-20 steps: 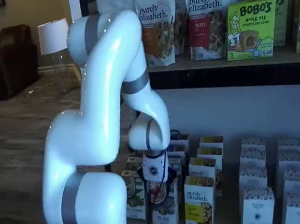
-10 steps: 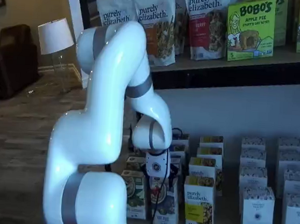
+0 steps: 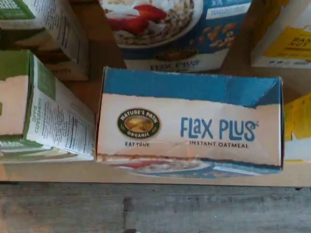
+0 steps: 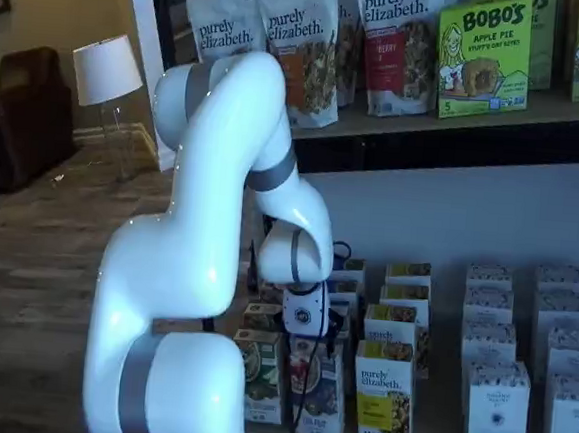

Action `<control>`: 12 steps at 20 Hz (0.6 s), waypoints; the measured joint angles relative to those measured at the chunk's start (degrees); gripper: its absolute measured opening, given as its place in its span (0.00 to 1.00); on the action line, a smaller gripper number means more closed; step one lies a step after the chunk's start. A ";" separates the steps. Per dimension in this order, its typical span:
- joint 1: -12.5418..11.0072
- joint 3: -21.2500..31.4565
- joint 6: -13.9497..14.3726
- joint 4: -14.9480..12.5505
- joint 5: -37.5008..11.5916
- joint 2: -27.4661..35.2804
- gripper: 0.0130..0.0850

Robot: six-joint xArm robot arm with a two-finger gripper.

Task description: Pick up the blue and white box that is on the bottom shelf, the second box from the left

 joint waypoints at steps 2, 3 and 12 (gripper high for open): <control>0.02 -0.77 0.56 -0.54 0.06 0.39 1.00; 0.02 -1.20 1.17 -1.18 0.09 0.60 1.00; 0.17 -3.87 3.27 -3.19 1.12 1.59 1.00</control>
